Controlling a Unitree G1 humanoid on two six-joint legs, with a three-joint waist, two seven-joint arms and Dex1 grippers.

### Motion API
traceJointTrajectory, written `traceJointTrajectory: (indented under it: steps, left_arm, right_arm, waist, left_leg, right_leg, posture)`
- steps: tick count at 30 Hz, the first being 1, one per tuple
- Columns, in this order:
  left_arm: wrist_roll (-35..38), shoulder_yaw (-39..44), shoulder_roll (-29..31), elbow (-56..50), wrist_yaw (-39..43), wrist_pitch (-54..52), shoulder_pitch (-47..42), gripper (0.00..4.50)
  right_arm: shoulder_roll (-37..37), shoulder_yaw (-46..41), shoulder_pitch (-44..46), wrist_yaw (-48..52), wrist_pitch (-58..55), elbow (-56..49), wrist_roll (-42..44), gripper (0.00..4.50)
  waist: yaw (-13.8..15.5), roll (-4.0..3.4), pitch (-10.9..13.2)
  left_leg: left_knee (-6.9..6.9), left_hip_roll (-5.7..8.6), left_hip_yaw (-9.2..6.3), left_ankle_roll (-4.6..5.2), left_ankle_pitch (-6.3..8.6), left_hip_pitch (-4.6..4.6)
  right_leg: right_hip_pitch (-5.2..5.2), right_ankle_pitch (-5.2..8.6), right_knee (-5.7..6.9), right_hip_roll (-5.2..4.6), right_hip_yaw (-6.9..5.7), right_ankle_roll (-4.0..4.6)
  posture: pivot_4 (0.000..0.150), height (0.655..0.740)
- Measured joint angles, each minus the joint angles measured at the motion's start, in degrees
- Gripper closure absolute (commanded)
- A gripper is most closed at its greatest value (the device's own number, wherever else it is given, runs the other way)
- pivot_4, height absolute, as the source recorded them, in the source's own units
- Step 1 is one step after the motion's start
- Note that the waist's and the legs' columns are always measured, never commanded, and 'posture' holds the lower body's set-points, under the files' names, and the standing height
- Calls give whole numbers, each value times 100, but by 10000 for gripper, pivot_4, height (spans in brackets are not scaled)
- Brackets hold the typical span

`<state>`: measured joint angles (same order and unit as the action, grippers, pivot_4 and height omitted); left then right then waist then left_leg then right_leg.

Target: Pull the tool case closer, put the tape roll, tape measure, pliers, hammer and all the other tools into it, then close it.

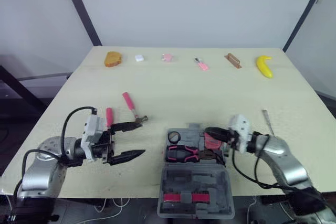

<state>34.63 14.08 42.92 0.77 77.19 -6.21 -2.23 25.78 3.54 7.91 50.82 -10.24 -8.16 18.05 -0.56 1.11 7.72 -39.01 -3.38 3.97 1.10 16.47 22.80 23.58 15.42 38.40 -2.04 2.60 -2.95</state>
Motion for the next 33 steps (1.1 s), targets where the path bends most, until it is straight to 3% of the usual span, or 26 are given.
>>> traceJointTrajectory:
  steps: [11, 14, 15, 18, 19, 20, 21, 33]
  left_arm:
    - [-66, 1175, -190, 895, -630, 405, 853, 0]
    - [-87, 1479, -259, 1439, -762, 594, 1014, 0]
    - [-119, 1594, -282, 1750, -794, 730, 1100, 0]
    - [-181, 1807, -337, 2306, -861, 939, 1317, 0]
    - [-193, 1915, -388, 2582, -872, 1053, 1419, 0]
    - [-194, 1938, -398, 2680, -872, 1088, 1452, 0]
    - [-196, 1956, -416, 2753, -877, 1128, 1483, 0]
    - [-197, 2098, -478, 2773, -881, 1349, 1698, 0]
  right_arm:
    - [482, -2552, -1652, -137, 716, 651, 767, 44603]
    - [488, -2988, -2013, -117, 913, 957, 865, 38015]
    - [488, -3177, -2215, -59, 1022, 1146, 924, 31536]
    - [489, -3462, -2594, 60, 1161, 1473, 1010, 18544]
    - [488, -3585, -2754, 127, 1201, 1629, 1051, 11166]
    - [488, -3617, -2803, 151, 1219, 1684, 1066, 7877]
    - [488, -3629, -2831, 177, 1248, 1734, 1085, 1428]
    - [547, -3708, -2947, 251, 1277, 1811, 1155, 1428]
  waist:
    - [-11, 1, 3]
    - [-17, 2, 3]
    - [-19, 1, 3]
    - [-24, 2, 3]
    - [-26, 2, 3]
    - [-26, 3, 2]
    - [-26, 4, 2]
    - [-15, 7, -3]
  left_leg:
    - [3, 0, 3, 3, 2, -5]
    - [4, 0, 4, 3, 2, -8]
    - [4, 0, 5, 4, 2, -9]
    - [10, -1, 7, 4, 3, -10]
    - [11, -1, 8, 4, 3, -10]
    - [11, -2, 8, 4, 3, -10]
    - [11, -3, 7, 4, 3, -10]
    - [12, -5, 11, 4, 3, -18]
  right_leg:
    - [-6, 0, -10, -1, 0, -1]
    - [-8, 0, -10, -1, 1, -1]
    - [-8, 1, -10, -1, 2, -1]
    - [-8, 1, -16, -2, 3, -1]
    - [-8, 1, -19, -2, 4, -1]
    - [-8, 1, -19, -2, 4, -1]
    - [-8, 1, -19, -2, 3, 0]
    - [-11, 7, -20, -7, 6, 19]
  posture:
    - [1500, 7400]
    - [1500, 7400]
    - [1500, 7400]
    - [1500, 7400]
    - [1500, 7400]
    - [1500, 7400]
    - [1500, 7400]
    - [1500, 7400]
